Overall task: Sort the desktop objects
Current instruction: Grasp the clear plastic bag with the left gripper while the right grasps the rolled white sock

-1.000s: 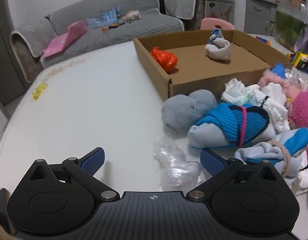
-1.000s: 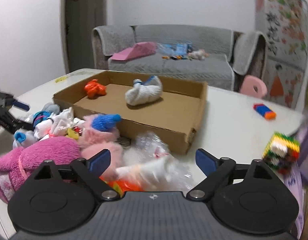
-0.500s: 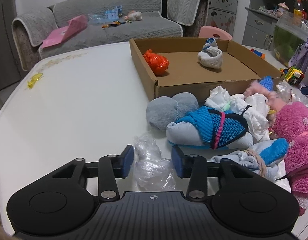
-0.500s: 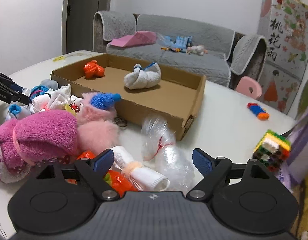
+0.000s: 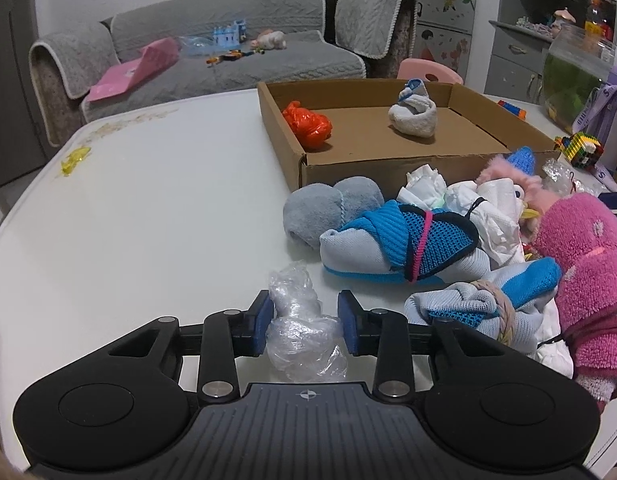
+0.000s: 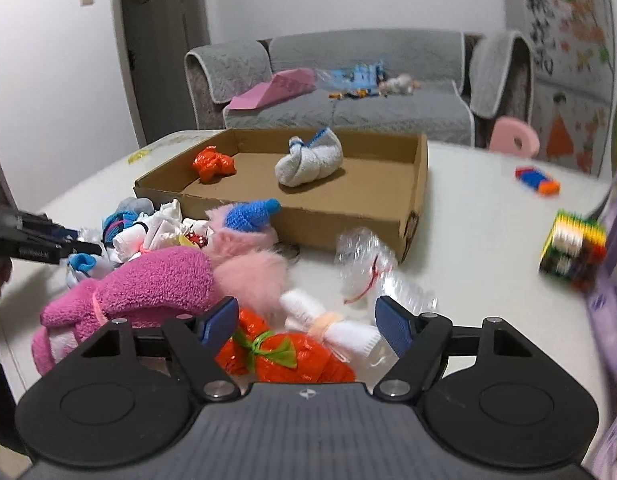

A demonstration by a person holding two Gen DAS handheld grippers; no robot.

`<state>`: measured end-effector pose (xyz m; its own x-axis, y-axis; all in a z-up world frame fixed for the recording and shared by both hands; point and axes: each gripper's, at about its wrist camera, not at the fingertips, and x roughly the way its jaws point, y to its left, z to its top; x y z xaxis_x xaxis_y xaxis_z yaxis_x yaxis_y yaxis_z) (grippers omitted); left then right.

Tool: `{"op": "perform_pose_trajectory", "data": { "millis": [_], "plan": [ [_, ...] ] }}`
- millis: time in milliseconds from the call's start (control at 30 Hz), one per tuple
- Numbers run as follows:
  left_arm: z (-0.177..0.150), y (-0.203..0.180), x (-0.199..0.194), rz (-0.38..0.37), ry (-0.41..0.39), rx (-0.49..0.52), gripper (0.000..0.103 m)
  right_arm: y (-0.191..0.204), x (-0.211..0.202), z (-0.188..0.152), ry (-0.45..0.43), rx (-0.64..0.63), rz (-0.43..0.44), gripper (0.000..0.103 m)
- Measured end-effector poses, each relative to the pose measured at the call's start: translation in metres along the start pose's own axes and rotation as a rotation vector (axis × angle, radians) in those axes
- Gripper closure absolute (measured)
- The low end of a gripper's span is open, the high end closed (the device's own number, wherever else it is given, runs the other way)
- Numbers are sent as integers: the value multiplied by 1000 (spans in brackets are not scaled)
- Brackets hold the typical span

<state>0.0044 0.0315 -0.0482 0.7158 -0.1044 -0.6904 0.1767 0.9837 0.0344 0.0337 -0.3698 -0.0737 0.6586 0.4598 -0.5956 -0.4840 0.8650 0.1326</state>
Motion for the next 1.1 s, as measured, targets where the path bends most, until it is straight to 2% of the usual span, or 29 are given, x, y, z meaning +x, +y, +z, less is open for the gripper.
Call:
{"op": "perform_pose_trajectory", "data": {
  "millis": [100, 200, 300, 433, 567, 600, 667, 700, 867, 933, 1100],
  "plan": [
    [-1, 0, 0, 11, -5, 8, 56, -8, 5, 0, 13, 74, 17, 31],
    [-1, 1, 0, 10, -6, 7, 55, -29, 7, 2, 2, 231, 54, 32],
    [0, 0, 1, 17, -6, 10, 55, -47, 15, 1, 22, 345, 49, 32],
    [1, -2, 1, 18, -8, 19, 55, -34, 21, 4, 57, 251, -6, 47],
    [1, -1, 1, 14, -7, 13, 55, 3, 29, 2, 92, -9, -98, 49],
    [1, -1, 1, 14, -6, 14, 58, 10, 30, 0, 94, -45, -108, 51],
    [1, -2, 1, 3, -4, 16, 62, 11, 29, 2, 99, -46, -90, 71],
    [1, -4, 0, 5, -3, 24, 63, 11, 28, 2, 100, -52, -90, 78],
    [4, -7, -6, 55, -14, 61, 66, 8, 16, 1, 77, -29, -59, 78],
    [7, -4, -12, 61, -33, 59, 66, 6, 7, 5, 46, -16, -51, 78],
    [21, 2, -31, 137, -79, 54, 66, -5, -9, 20, -41, 25, -13, 78]
  ]
}}
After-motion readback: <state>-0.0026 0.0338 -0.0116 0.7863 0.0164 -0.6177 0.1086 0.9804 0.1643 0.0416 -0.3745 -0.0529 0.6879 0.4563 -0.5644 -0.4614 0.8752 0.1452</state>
